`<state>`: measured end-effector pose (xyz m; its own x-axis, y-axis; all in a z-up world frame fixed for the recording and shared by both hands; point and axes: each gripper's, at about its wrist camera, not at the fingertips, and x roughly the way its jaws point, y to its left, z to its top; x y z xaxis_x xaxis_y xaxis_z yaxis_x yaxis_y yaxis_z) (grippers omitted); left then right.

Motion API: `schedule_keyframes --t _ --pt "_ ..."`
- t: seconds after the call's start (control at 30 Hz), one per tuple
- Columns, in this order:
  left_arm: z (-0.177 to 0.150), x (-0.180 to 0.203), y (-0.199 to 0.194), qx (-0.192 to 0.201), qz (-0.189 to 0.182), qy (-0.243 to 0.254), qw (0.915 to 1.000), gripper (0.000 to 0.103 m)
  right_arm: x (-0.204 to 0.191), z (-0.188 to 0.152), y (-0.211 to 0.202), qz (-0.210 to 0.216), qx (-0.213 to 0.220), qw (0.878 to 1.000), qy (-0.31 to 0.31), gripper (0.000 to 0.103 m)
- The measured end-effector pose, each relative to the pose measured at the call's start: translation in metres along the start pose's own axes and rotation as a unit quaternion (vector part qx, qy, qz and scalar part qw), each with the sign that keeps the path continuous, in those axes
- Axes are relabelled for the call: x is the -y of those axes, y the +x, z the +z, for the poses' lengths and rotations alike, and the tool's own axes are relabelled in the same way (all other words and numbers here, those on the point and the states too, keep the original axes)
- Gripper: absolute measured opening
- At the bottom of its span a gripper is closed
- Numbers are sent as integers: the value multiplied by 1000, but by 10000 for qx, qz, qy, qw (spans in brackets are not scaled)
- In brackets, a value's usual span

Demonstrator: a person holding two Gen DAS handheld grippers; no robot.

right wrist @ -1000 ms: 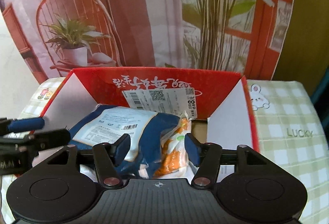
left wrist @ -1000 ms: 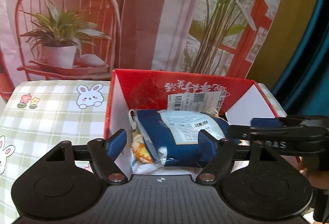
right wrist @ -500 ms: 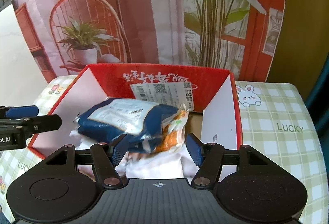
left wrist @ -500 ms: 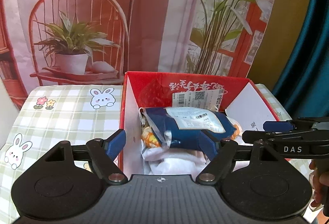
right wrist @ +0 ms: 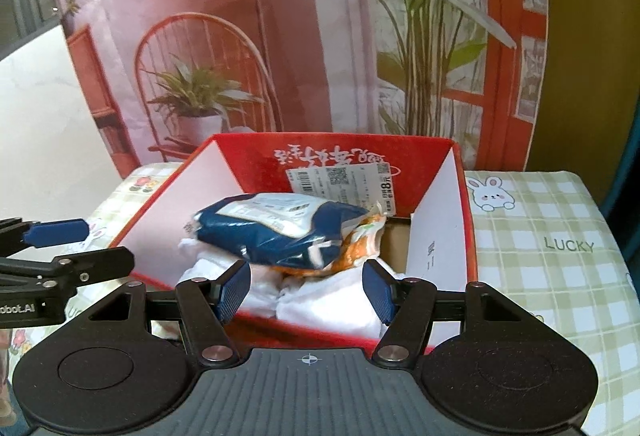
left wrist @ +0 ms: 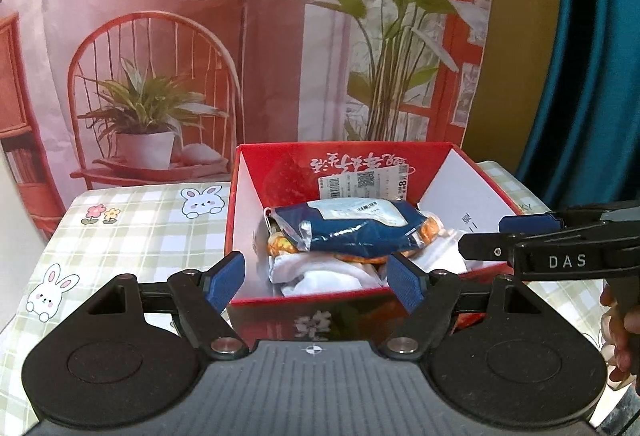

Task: Organize soft objects
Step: 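Lift both tools up out of the red box, then move both tools down to the pink knitted cloth beside the box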

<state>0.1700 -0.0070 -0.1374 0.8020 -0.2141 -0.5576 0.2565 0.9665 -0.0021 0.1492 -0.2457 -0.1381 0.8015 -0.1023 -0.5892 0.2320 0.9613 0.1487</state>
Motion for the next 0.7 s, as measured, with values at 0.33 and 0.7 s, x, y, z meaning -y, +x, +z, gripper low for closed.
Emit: schedule_keyframes --t 0.33,0.7 --pt "-34 5 -27 196 66 -57 9998 80 -11 -52 -31 -10 346 9987 -376 59" --pt "-74 20 -37 39 14 141 9999 80 -11 -105 -59 -23 486 9985 -244 59"
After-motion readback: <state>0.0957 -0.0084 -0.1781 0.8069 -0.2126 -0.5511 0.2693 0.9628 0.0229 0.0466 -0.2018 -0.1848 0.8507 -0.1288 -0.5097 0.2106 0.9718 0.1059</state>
